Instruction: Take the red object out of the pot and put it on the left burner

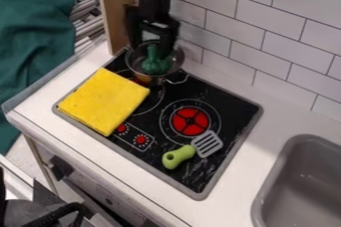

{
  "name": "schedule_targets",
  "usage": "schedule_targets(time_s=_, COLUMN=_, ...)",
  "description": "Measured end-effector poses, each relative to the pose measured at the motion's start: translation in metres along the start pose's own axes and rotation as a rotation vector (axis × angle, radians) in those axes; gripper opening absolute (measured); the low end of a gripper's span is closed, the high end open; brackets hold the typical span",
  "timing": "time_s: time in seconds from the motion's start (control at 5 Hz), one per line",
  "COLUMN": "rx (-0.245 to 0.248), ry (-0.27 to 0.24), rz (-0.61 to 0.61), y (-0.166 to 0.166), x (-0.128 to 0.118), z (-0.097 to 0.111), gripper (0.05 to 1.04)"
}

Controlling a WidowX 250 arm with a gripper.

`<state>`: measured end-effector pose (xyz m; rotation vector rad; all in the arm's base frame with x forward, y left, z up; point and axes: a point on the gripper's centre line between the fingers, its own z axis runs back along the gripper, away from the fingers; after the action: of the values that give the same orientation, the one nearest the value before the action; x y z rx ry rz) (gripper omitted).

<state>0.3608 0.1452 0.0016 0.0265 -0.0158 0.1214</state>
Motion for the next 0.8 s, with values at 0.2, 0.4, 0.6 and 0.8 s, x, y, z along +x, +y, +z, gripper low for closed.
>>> schedule_targets(time_s=0.2, rx=-0.009, ry=-0.009, rz=-0.001, y=0.0017, x=-0.0004, z=-0.0007, gripper=0.662)
schedule_targets(time_s=0.4, rx=-0.012, ry=-0.004, rz=0.001, y=0.0030, x=-0.0012, z=-0.0043, gripper=0.357)
schedule_targets(time_s=0.6, rx=-0.016, ry=-0.007, rz=0.009, y=0.0030, x=-0.0007, z=-0.0046, gripper=0.244)
schedule_targets(time_s=0.8, rx=-0.016, ry=-0.009, rz=0.009, y=0.0026, x=0.0002, z=-0.0045, gripper=0.243)
